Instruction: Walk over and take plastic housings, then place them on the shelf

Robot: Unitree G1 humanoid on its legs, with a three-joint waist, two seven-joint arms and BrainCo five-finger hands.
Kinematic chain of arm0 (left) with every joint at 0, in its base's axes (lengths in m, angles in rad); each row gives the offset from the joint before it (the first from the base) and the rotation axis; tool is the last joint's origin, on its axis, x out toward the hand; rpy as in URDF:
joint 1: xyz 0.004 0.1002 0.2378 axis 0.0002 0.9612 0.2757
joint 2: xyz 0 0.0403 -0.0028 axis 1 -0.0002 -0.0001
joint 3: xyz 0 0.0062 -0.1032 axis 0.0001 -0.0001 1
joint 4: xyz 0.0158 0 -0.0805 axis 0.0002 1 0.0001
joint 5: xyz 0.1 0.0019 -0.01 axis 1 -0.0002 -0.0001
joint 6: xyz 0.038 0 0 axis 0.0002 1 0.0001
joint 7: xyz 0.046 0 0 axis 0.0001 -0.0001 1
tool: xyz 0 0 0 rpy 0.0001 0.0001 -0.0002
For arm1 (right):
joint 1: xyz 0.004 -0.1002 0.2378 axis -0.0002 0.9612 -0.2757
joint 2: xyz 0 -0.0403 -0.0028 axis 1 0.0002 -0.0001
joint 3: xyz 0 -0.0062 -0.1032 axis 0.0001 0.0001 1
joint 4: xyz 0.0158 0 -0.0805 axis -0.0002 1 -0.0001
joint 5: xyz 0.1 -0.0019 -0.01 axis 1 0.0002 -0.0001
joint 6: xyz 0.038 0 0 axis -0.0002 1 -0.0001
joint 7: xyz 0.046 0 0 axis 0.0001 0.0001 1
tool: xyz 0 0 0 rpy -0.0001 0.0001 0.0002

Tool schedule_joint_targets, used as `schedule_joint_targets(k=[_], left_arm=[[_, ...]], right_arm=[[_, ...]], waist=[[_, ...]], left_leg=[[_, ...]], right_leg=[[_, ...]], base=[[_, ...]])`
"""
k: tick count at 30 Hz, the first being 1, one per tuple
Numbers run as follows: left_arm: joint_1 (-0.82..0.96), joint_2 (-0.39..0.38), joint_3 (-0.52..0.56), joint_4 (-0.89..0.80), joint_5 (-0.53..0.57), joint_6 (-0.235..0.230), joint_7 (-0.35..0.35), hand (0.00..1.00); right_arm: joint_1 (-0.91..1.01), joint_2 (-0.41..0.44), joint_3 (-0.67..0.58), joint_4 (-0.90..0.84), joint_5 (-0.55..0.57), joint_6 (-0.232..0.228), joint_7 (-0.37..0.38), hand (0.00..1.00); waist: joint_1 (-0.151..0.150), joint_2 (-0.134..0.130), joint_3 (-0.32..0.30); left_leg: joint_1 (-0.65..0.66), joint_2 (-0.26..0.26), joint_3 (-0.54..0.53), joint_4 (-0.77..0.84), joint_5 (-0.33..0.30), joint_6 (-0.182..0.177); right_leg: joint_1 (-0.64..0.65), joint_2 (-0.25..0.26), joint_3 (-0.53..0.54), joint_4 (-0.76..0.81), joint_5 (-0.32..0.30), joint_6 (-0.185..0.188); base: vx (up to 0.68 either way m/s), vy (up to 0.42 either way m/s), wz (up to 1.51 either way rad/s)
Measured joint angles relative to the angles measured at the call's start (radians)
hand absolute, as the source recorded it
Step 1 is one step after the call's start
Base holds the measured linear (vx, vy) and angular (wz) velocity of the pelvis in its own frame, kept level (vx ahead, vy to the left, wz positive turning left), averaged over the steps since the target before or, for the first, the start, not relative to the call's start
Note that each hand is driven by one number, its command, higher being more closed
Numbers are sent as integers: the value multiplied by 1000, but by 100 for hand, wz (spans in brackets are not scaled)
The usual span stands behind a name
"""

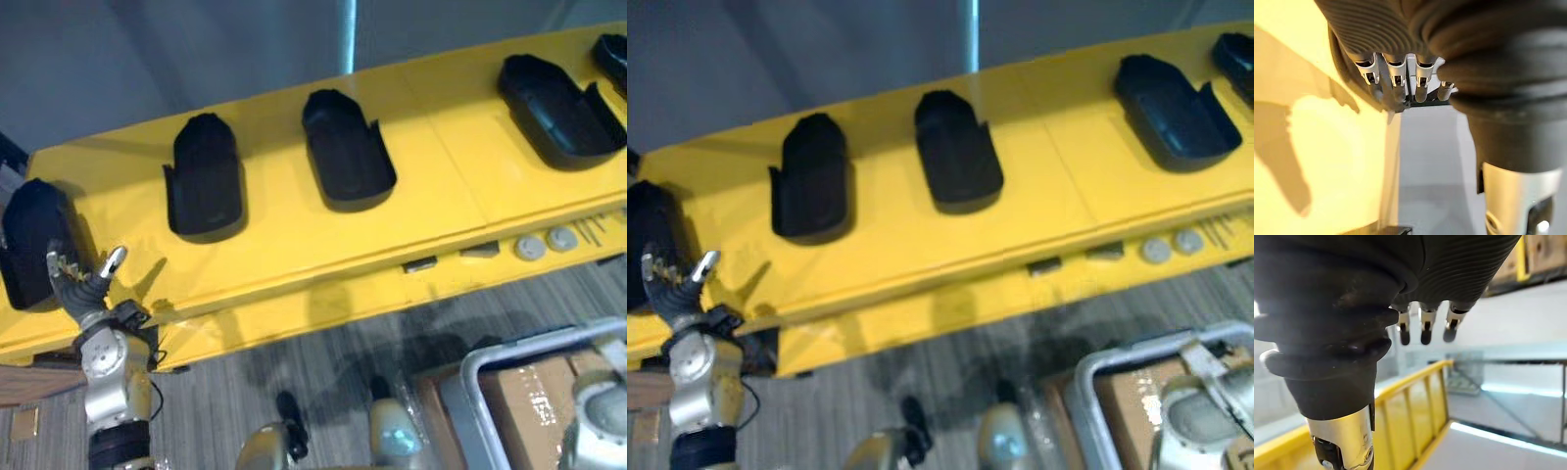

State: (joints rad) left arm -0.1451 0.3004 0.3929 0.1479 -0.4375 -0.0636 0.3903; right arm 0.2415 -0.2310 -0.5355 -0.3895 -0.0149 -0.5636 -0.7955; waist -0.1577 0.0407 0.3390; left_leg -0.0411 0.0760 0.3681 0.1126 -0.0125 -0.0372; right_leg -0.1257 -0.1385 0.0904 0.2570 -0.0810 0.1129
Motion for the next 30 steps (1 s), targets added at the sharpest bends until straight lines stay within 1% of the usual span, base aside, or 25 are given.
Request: schedule_joint_targets(k=[1, 3, 5, 6, 8, 10, 11, 12, 13, 14, 15, 17, 18, 21, 23, 24, 28, 30], left_arm=[[-24, 0, 0, 24, -21, 19, 0, 0], [-52, 0, 0, 55, -33, 31, -1, 0], [-62, 2, 0, 67, -37, 52, -2, 0], [-73, 2, 0, 84, -37, 69, -1, 0], [-93, 2, 0, 102, -37, 92, 0, 0], [-106, 2, 0, 116, -54, 108, 16, 0], [-108, 3, 4, 117, -66, 115, 38, 0], [-114, 3, 20, 121, -68, 134, 61, 0], [-120, 3, 29, 131, -69, 140, 75, 0], [-132, 5, 37, 149, -74, 147, 94, 0], [-146, 7, 43, 164, -75, 157, 138, 0], [-154, 7, 54, 178, -76, 167, 169, 0], [-160, 7, 68, 196, -77, 173, 199, 0], [-159, 7, 85, 219, -108, 173, 275, 0], [-159, 7, 112, 232, -113, 172, 310, 0], [-156, 7, 129, 237, -113, 171, 339, 0], [-145, 11, 157, 238, -113, 171, 383, 0], [-141, 15, 166, 238, -115, 172, 392, 0]], right_arm=[[-1, 5, -1, -2, 27, -15, 14, 0], [-1, 11, 0, -8, 42, -29, 24, 0], [-1, 12, 2, -36, 54, -30, 49, 0], [-1, 12, 2, -45, 60, -43, 59, 0], [0, 12, 4, -45, 59, -49, 62, 0], [-3, 12, 9, -53, 57, -49, 68, 0], [-3, 10, 9, -67, 57, -49, 75, 0], [-7, 5, 9, -75, 56, -49, 75, 0], [-9, 3, 9, -76, 56, -48, 75, 0], [-9, 0, 9, -76, 56, -47, 75, 0], [-9, -4, 8, -76, 52, -47, 74, 0], [-9, -6, 8, -77, 39, -46, 74, 0], [-9, -6, 8, -79, 39, -45, 74, 0], [-8, -7, 8, -81, 39, -38, 74, 0], [-8, -7, 8, -81, 40, -37, 74, 0], [-7, -7, 9, -81, 40, -37, 74, 0], [-7, -7, 9, -81, 38, -37, 73, 0], [-8, -7, 13, -81, 36, -37, 74, 0]], waist=[[-6, 1, 0], [-13, 3, 1], [-13, 9, 4], [-19, 17, 9], [-20, 25, 13], [-19, 29, 16], [-18, 31, 17], [-19, 37, 20], [-20, 38, 21], [-21, 39, 21], [-21, 38, 21], [-21, 38, 21], [-22, 37, 21], [-22, 36, 23], [-23, 36, 23], [-24, 36, 23], [-23, 34, 24], [-23, 33, 25]], left_leg=[[1, 0, 2, 0, -1, 0], [1, 0, 6, 0, -7, -4], [0, 2, 24, 1, -14, -5], [2, 1, 28, 1, -16, -6], [3, 1, 32, 2, -17, -5], [2, 1, 38, 3, -17, -6], [3, 1, 47, 4, -17, -6], [3, 1, 51, 5, -17, -6], [4, 1, 51, 5, -17, -6], [4, 2, 51, 5, -17, -6], [4, 2, 50, 5, -18, -6], [4, 1, 50, 6, -21, -8], [4, 1, 50, 11, -25, -9], [4, -1, 50, 23, -37, -9], [3, 1, 50, 34, -44, -10], [3, 1, 50, 36, -46, -11], [4, 1, 47, 39, -47, -10], [5, 0, 46, 43, -48, -10]], right_leg=[[0, 0, 1, 2, -1, 0], [-6, -1, 5, 9, -6, 0], [-17, 1, 22, 17, -7, 0], [-17, 0, 26, 17, -8, 1], [-21, 0, 30, 24, -10, 3], [-34, 1, 38, 43, -19, 3], [-46, 3, 48, 56, -23, 4], [-50, 3, 51, 64, -26, 4], [-50, 3, 51, 65, -27, 4], [-50, 4, 51, 66, -28, 4], [-50, 3, 51, 69, -30, 4], [-50, 2, 51, 72, -32, 4], [-50, 2, 51, 74, -35, 4], [-50, -3, 52, 95, -53, 7], [-50, -3, 52, 102, -59, 6], [-50, -4, 52, 105, -63, 5], [-50, -4, 50, 108, -68, 5], [-50, -5, 49, 109, -70, 6]], base=[[6, 5, -8], [-14, -2, -9], [-10, 1, -19], [5, 5, -10], [12, -2, -7], [17, -18, -9], [23, -25, -13], [25, -24, -11], [23, -18, -5], [0, 0, 0], [0, 0, 0], [0, 0, 0], [0, 0, 0], [0, 0, 0], [0, 0, 0], [0, 0, 0], [53, -9, 3], [47, -6, 3]])
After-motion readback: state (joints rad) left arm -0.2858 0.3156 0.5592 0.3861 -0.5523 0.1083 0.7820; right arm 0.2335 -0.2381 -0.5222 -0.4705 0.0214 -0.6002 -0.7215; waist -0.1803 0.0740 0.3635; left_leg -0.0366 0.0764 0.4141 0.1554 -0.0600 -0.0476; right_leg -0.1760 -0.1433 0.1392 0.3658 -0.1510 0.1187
